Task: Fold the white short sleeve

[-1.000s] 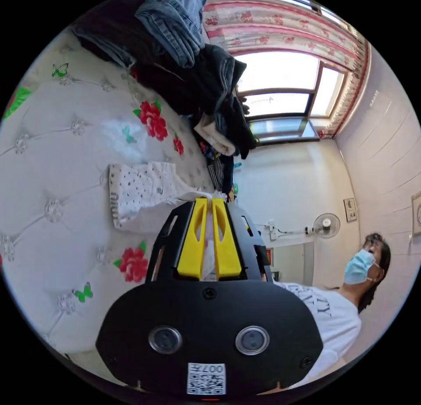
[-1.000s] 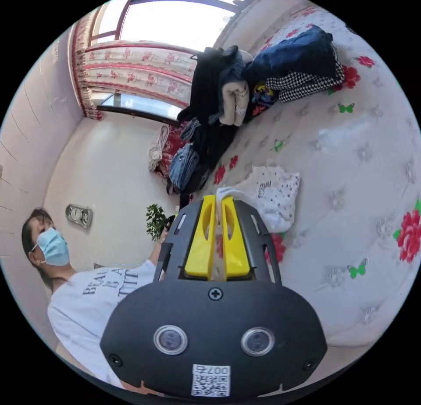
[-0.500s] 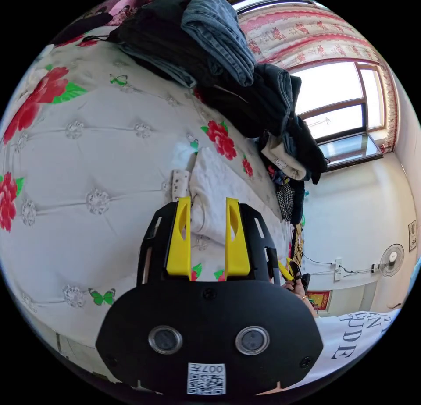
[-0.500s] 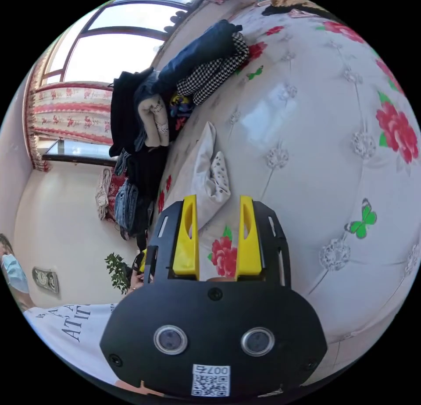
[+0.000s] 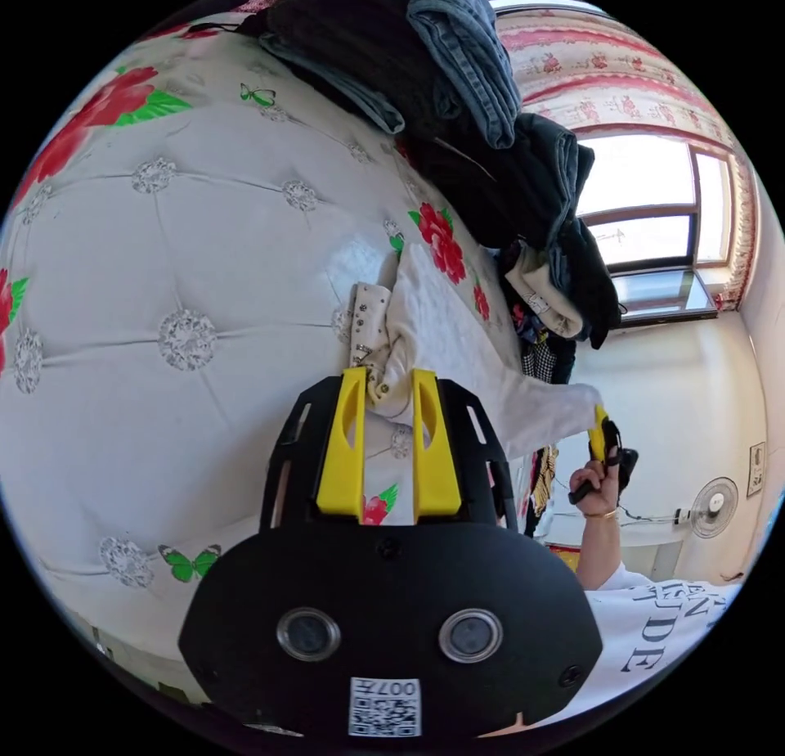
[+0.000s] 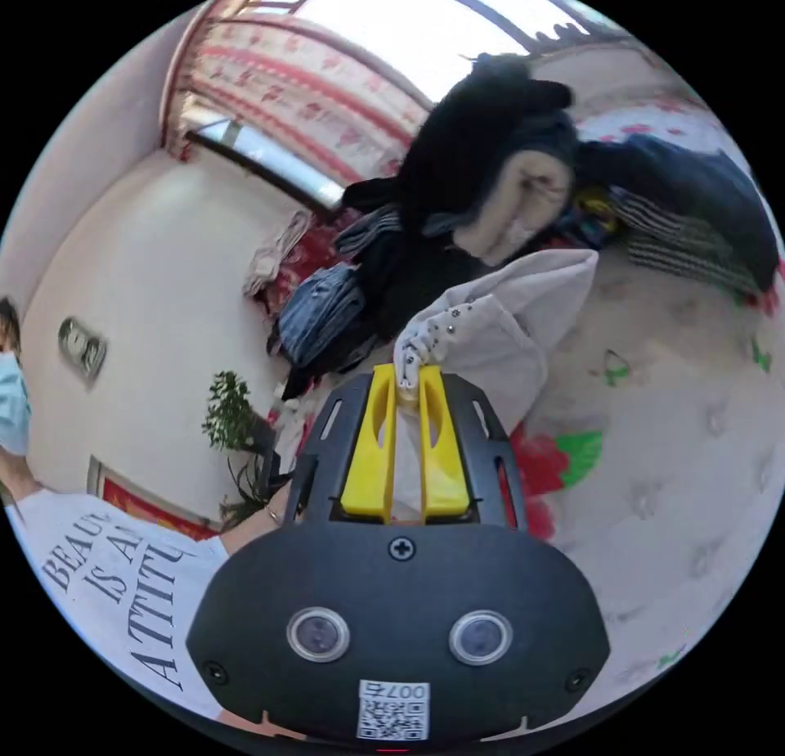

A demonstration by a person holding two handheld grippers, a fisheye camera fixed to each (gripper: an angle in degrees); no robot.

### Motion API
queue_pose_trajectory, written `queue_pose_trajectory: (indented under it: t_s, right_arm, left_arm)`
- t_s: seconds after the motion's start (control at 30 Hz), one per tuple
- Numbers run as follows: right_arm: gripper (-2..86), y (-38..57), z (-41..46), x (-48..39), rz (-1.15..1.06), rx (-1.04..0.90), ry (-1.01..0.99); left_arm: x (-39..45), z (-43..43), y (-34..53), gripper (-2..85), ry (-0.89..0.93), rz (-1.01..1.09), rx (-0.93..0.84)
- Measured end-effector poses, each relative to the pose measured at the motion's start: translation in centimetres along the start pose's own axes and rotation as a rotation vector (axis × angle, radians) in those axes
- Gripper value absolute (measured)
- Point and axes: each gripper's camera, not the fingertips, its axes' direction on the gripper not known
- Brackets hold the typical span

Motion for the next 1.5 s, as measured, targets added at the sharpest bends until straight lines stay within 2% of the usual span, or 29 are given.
queue_pose_trajectory:
  t_s: [0.1, 0.17, 0.27, 0.37, 0.5, 0.6, 0.73, 0.87, 0.93, 1.07, 1.2, 1.27, 1.37, 1.43, 1.5]
  right_arm:
    - [8.2, -0.1, 7.2, -7.6, -0.233, -0.171, -0.1]
    - [8.4, 1.6, 11.7, -9.6, -0.277, -0.263, -0.175]
    - [8.6, 4.4, 16.6, -7.6, -0.173, -0.416, -0.207]
    - [8.7, 6.4, 15.5, -2.1, -0.02, -0.394, -0.146]
    - [8.7, 8.5, 9.9, 7.0, 0.237, -0.299, -0.021]
    - [8.8, 10.7, 7.6, 11.7, 0.385, -0.25, -0.035]
    - [8.3, 12.6, 9.4, 14.2, 0.438, -0.299, -0.08]
    - [4.9, 12.8, 12.8, 15.2, 0.469, -0.38, -0.174]
    - [3.5, 11.3, 13.0, 14.6, 0.44, -0.417, -0.179]
    - [1.4, 2.7, 11.4, 9.5, 0.249, -0.366, -0.282]
    - [1.1, -8.8, 9.0, 1.3, -0.034, -0.239, -0.379]
    - [1.4, -13.3, 8.5, -2.4, -0.128, -0.171, -0.416]
    - [2.6, -19.4, 9.7, -7.3, -0.214, -0.075, -0.353]
    - [3.5, -21.3, 11.3, -8.7, -0.259, -0.016, -0.249]
    - [4.3, -21.4, 13.9, -7.7, -0.249, -0.066, -0.12]
  left_arm:
    - [-1.2, -1.3, 0.9, 8.6, 0.066, -0.032, 0.038]
    - [-1.9, -2.0, 1.5, 8.9, 0.1, -0.036, 0.061]
    - [-3.5, -3.3, 2.4, 10.3, 0.149, -0.061, 0.08]
    - [-4.7, -4.3, 3.1, 11.6, 0.195, -0.054, 0.072]
    - [-5.4, -4.2, 3.6, 14.1, 0.283, -0.028, 0.005]
    - [-5.3, -4.4, 3.9, 15.2, 0.334, 0.016, -0.01]
    - [-4.6, -2.9, 2.9, 15.5, 0.313, 0.06, -0.059]
    - [-4.4, -1.3, 1.5, 11.2, 0.299, 0.019, -0.062]
    - [-3.6, -1.7, 0.7, 6.9, 0.315, 0.006, -0.039]
    - [0.9, -4.3, -2.6, 5.9, 0.42, 0.109, 0.023]
    - [8.4, -11.8, -9.3, 5.6, 0.541, 0.298, 0.232]
    - [12.1, -16.0, -12.1, 5.7, 0.514, 0.387, 0.328]
    - [16.9, -21.5, -15.6, 6.2, 0.352, 0.453, 0.474]
    - [17.6, -23.0, -17.9, 7.5, 0.124, 0.386, 0.544]
    - [16.0, -22.5, -18.7, 8.9, -0.043, 0.284, 0.516]
